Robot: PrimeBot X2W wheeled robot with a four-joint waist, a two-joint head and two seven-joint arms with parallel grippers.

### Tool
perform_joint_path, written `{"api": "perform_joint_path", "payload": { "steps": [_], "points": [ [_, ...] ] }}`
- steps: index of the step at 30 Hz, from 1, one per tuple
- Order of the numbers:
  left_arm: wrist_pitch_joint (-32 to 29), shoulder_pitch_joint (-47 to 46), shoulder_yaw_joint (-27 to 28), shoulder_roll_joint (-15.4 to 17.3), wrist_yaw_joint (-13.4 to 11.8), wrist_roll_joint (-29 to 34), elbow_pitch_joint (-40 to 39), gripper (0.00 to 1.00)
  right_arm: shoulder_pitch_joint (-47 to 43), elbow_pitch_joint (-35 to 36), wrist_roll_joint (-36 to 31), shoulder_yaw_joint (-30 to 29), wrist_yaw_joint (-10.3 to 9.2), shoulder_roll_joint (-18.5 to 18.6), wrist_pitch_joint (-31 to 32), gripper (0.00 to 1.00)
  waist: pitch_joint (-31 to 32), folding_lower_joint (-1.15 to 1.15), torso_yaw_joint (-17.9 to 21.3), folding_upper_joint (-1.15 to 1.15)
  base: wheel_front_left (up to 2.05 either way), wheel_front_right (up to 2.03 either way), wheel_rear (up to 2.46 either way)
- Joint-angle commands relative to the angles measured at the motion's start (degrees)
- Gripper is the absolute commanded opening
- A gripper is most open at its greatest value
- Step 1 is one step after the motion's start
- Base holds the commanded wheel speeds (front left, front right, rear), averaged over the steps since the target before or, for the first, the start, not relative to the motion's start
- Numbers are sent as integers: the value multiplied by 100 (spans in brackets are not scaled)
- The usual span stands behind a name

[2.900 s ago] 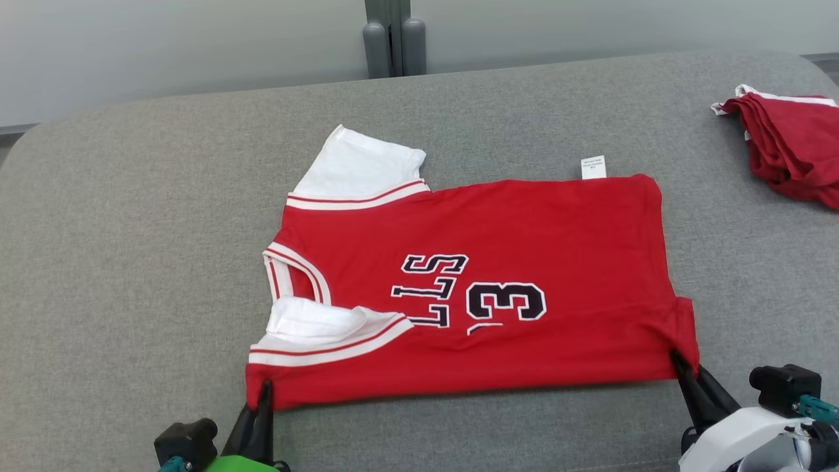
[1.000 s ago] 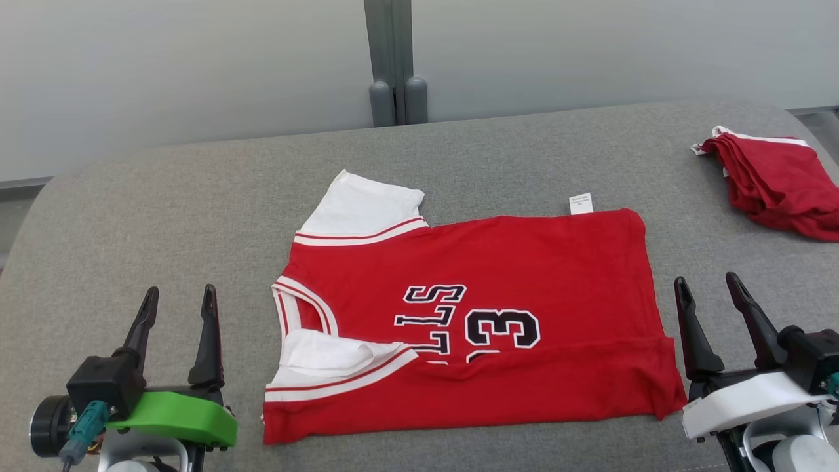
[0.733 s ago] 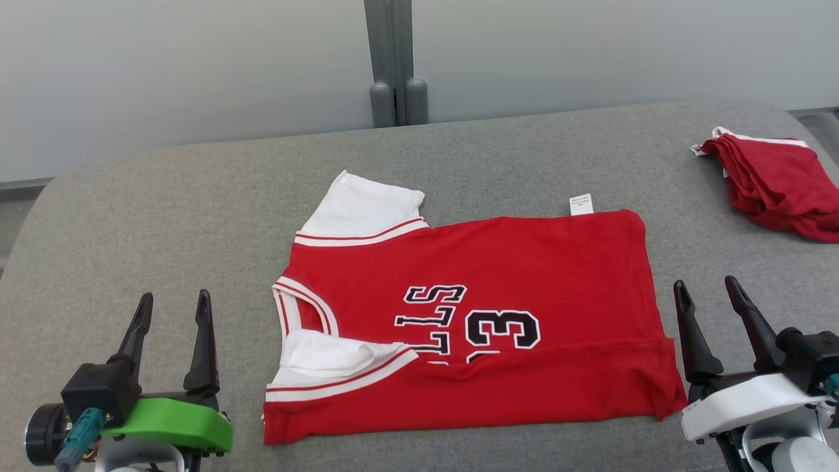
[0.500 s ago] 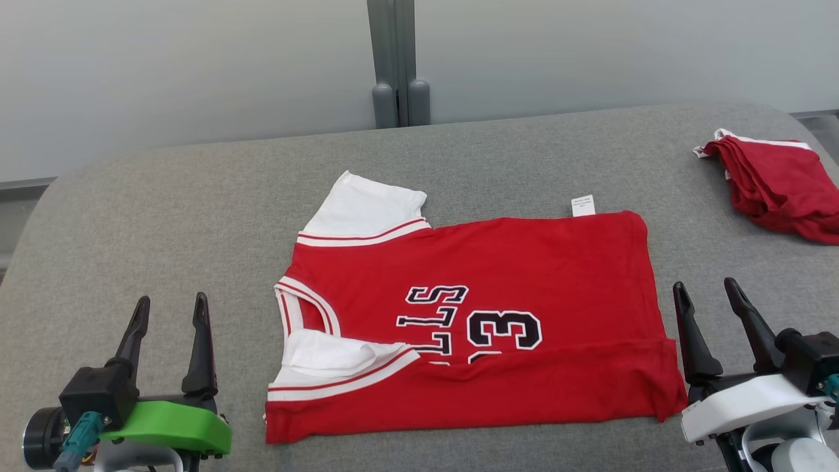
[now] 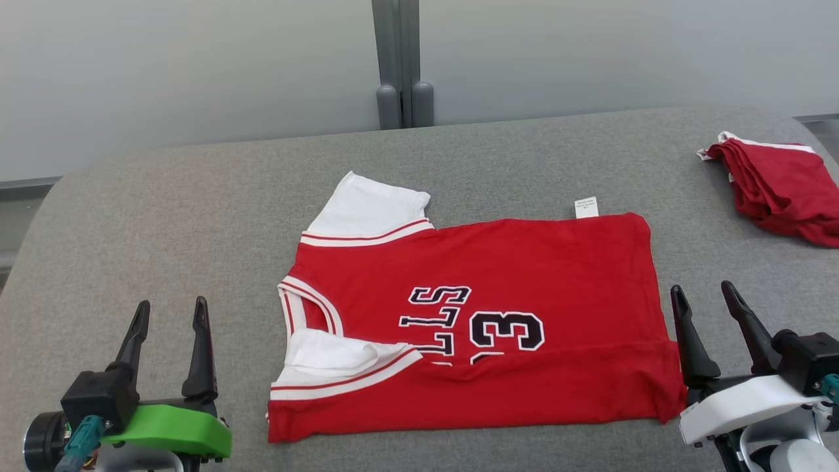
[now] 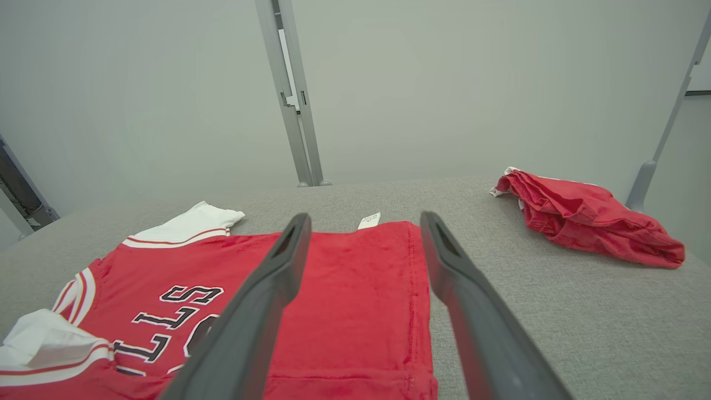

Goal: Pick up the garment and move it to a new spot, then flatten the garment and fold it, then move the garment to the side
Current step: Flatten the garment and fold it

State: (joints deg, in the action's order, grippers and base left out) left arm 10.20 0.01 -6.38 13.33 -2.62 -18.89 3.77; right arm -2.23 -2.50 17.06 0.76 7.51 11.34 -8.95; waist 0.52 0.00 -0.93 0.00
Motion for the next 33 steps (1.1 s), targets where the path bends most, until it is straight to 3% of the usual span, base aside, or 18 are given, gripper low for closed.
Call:
{"api": "perform_joint_path", "payload": {
  "steps": [1, 10, 14, 22, 29, 33],
  "points": [
    [42, 84, -2, 42, -34, -55, 12, 100, -67, -15, 19, 4, -4, -11, 6, 100, -5, 0, 3, 0, 0, 0, 0],
    [72, 50, -22, 51, -61, -95, 63, 100, -9, -50, -5, -7, -4, -29, -25, 100, -71, 0, 27, 0, 0, 0, 0],
    [-39, -391, -39, 213, 37, -9, 164, 100, 363, -82, 24, -52, -4, 5, -47, 100, -263, 0, 61, 0, 0, 0, 0],
    [-420, -2183, -240, 646, 502, 186, 513, 100, 1726, -645, 61, 166, -4, 468, 67, 100, -951, 0, 266, 0, 0, 0, 0],
    [-859, -4059, -601, 747, 872, 141, 1202, 100, 3154, -1478, 225, 464, -4, 833, 385, 100, -1885, 0, 586, 0, 0, 0, 0],
    [-1012, -4925, -916, 806, 967, 79, 1796, 100, 3762, -1927, 326, 829, -2, 857, 526, 100, -2330, 0, 809, 0, 0, 0, 0]
  ]
}}
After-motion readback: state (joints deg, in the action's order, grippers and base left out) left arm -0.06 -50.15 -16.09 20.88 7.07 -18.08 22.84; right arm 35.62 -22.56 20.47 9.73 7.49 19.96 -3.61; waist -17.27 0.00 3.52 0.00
